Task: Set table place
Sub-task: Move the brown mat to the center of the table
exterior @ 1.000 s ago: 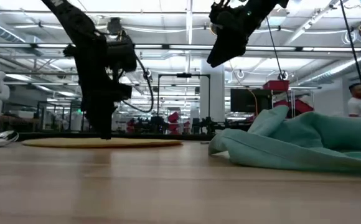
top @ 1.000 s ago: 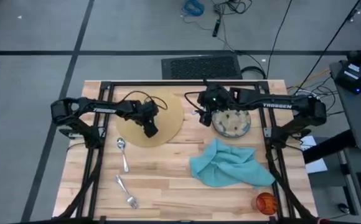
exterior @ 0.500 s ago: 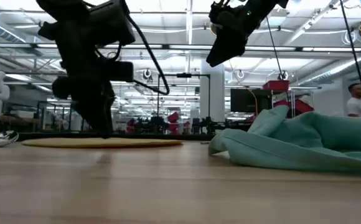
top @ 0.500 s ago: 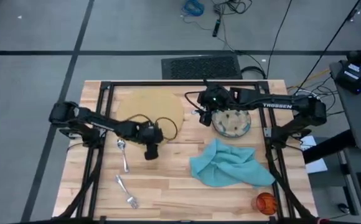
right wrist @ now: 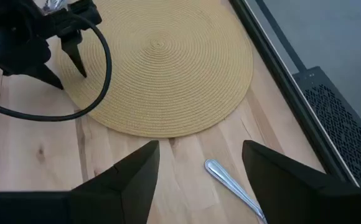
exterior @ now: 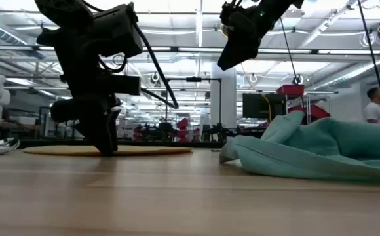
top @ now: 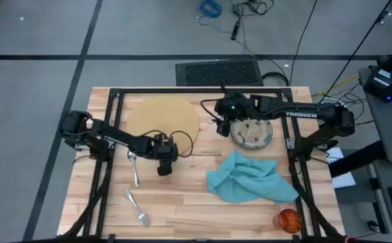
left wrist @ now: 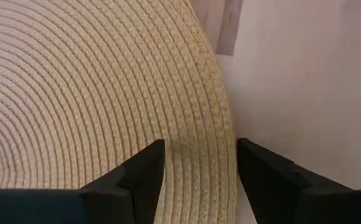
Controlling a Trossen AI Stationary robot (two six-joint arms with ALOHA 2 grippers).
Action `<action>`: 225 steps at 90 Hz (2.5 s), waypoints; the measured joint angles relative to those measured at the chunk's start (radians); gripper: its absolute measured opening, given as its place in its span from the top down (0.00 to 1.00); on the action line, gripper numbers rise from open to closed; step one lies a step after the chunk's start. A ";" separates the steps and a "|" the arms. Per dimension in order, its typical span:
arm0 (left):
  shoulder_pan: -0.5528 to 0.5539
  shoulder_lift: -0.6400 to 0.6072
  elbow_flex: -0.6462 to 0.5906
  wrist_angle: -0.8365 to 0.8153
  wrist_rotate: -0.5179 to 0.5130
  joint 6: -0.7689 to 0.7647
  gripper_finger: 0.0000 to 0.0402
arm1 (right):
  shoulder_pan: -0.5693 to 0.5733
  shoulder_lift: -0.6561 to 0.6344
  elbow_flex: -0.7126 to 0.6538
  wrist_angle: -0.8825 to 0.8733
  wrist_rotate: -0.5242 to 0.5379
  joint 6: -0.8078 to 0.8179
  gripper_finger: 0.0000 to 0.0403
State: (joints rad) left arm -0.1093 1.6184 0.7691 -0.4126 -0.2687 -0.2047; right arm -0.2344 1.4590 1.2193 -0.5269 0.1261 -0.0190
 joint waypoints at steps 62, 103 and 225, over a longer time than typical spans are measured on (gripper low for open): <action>-0.007 0.006 0.034 -0.001 -0.011 0.000 1.00 | 0.000 -0.001 0.000 -0.001 0.005 -0.003 0.44; -0.182 0.004 0.149 0.102 0.189 -0.079 1.00 | -0.001 -0.189 0.000 -0.003 0.061 -0.019 0.44; -0.345 0.655 0.872 0.242 0.409 -0.218 1.00 | 0.000 -0.304 0.000 -0.099 0.051 -0.023 0.44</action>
State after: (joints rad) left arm -0.4547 2.2734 1.6407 -0.1705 0.1400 -0.4229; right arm -0.2340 1.1553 1.2194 -0.6258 0.1776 -0.0418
